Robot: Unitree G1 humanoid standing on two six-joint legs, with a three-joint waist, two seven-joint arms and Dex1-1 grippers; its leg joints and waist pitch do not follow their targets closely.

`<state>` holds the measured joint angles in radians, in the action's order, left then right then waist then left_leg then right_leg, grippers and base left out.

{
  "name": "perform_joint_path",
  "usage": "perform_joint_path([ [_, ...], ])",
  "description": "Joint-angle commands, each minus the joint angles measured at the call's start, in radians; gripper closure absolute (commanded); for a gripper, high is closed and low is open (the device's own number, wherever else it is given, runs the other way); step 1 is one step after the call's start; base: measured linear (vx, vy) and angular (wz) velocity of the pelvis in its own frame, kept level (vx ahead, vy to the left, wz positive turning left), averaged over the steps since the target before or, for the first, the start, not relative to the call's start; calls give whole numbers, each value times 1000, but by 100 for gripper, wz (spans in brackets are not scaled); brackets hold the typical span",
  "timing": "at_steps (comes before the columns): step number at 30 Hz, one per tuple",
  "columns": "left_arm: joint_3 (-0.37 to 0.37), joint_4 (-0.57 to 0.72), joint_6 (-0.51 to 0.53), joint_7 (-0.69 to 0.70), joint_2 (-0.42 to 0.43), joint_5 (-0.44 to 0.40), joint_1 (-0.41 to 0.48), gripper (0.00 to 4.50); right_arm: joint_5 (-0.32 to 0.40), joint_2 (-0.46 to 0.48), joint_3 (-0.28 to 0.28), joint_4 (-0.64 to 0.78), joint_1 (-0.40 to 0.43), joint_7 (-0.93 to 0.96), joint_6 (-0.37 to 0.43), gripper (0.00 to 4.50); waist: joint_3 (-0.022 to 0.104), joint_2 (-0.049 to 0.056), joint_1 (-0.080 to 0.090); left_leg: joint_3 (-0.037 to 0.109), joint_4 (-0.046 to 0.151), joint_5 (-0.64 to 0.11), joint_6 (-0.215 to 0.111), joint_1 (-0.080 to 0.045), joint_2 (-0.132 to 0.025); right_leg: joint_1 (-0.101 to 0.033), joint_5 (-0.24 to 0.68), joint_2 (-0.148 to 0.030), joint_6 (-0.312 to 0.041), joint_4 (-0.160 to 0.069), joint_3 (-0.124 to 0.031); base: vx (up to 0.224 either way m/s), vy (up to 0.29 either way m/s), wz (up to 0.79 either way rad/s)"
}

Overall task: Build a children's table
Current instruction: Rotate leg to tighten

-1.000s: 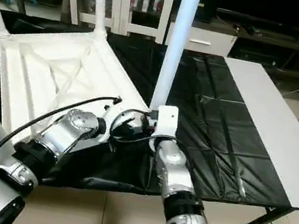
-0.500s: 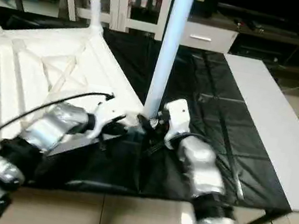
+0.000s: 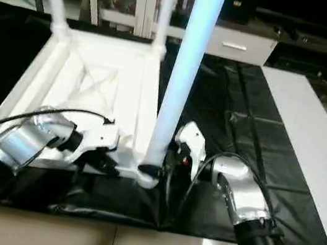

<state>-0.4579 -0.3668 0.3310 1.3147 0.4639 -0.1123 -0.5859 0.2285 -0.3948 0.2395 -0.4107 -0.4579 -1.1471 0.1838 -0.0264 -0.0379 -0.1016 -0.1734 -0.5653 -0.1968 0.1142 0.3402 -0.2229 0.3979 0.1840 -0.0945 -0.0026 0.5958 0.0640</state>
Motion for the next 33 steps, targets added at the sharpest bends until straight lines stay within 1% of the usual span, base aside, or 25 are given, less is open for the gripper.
perform_joint_path([
  [1,-123,-48,37,57,-2,-39,69,450,-23,-13,16,19,15,-28,-7,4,35,5,3,-10,71,-227,-33,1,-7,-46,213,-41,-206,-64,-36,0,0,0],
  [2,-121,-46,38,57,-2,-41,69,450,-25,-13,16,20,15,-31,-6,4,33,5,3,-9,73,-257,-24,-2,-8,-42,266,-42,-191,-71,-37,0,0,0],
  [4,-120,-46,40,56,-3,-44,69,450,-31,-14,19,18,17,-39,-6,4,33,4,3,-7,76,-284,-16,-6,-8,-40,315,-42,-176,-76,-38,0,0,0],
  [5,-120,-47,39,54,-4,-46,68,450,-32,-12,19,16,17,-38,-7,4,34,4,3,-7,76,-283,-15,-6,-9,-40,315,-41,-174,-75,-38,0,0,0],
  [6,-117,-45,41,46,-5,-49,68,450,-31,-13,21,16,17,-36,-7,4,36,5,4,-6,75,-259,-15,-5,-9,-41,277,-39,-179,-71,-38,0,0,0],
  [7,-117,-45,41,46,-5,-49,68,450,-31,-13,21,16,17,-36,-7,19,37,6,4,-6,75,-253,-15,-5,-9,-41,263,-38,-183,-70,-38,0,0,0],
  [9,-120,-40,48,44,-3,-51,66,450,-33,-17,30,16,16,-32,-13,19,40,6,5,-7,73,-225,-19,-4,-8,-44,200,-36,-201,-62,-37,0,0,0],
  [10,-119,-40,48,44,-3,-51,66,450,-34,-17,30,16,16,-32,-14,19,40,6,4,-7,72,-218,-21,-4,-8,-44,185,-35,-205,-61,-37,0,0,0],
  [12,-119,-40,50,44,-4,-52,65,450,-39,-16,32,14,15,-29,-19,56,42,6,4,-9,69,-195,-27,-2,-7,-47,141,-34,-220,-57,-36,0,0,0],
  [14,-118,-40,51,45,-5,-53,65,450,-46,-14,31,11,15,-28,-23,60,40,5,4,-9,70,-203,-27,-2,-7,-47,153,-35,-220,-58,-36,0,0,0],
  [16,-118,-38,53,46,-4,-54,66,450,-57,-12,32,7,16,-31,-29,92,38,4,4,-8,72,-226,-24,-2,-7,-47,197,-37,-209,-63,-36,0,0,0],
  [18,-120,-34,56,49,-1,-54,68,450,-62,-14,36,4,16,-35,-33,100,39,4,4,-7,73,-231,-22,-2,-7,-47,216,-38,-201,-64,-37,0,0,0],
  [19,-121,-31,58,49,0,-54,69,450,-64,-15,38,2,15,-35,-35,109,39,5,4,-7,73,-229,-22,-2,-8,-46,214,-38,-200,-64,-37,0,0,0],
  [20,-122,-30,59,49,1,-54,69,450,-64,-16,39,1,14,-35,-36,109,39,4,4,-6,73,-225,-22,-2,-8,-46,208,-37,-201,-63,-37,0,0,0],
  [21,-122,-29,61,49,1,-53,69,450,-67,-17,43,-2,13,-34,-39,122,40,5,5,-7,72,-216,-23,-2,-8,-46,185,-36,-207,-61,-36,0,0,0],
  [23,-122,-29,61,49,2,-54,70,450,-77,-20,50,-8,11,-33,-49,142,40,4,5,-7,72,-214,-24,-2,-7,-47,180,-36,-209,-60,-36,0,0,0],
  [25,-122,-28,62,47,2,-55,70,450,-87,-19,53,-17,9,-31,-60,154,40,4,5,-8,71,-217,-25,-2,-7,-47,184,-36,-210,-61,-36,0,0,0],
  [27,-121,-28,62,45,1,-56,71,450,-91,-14,49,-24,8,-27,-65,184,38,4,5,-7,73,-227,-25,-2,-7,-46,202,-37,-205,-63,-36,0,0,0],
  [29,-121,-27,64,45,2,-56,71,450,-92,-14,50,-25,8,-26,-67,191,39,3,5,-7,72,-228,-25,-2,-7,-47,204,-37,-203,-63,-37,0,0,0],
  [31,-121,-26,64,44,2,-56,71,450,-94,-14,51,-26,8,-25,-68,191,38,5,7,-6,74,-239,-24,-2,-7,-46,217,-37,-200,-65,-36,0,0,0],
  [32,-121,-26,65,44,2,-56,71,450,-95,-14,53,-28,8,-24,-69,208,38,5,7,-6,74,-243,-23,-2,-7,-45,223,-37,-199,-66,-36,0,0,0],
  [33,-122,-25,66,45,2,-57,71,450,-96,-14,53,-30,8,-21,-69,213,38,4,8,-5,75,-251,-21,-3,-8,-45,230,-37,-197,-66,-36,0,0,0],
])
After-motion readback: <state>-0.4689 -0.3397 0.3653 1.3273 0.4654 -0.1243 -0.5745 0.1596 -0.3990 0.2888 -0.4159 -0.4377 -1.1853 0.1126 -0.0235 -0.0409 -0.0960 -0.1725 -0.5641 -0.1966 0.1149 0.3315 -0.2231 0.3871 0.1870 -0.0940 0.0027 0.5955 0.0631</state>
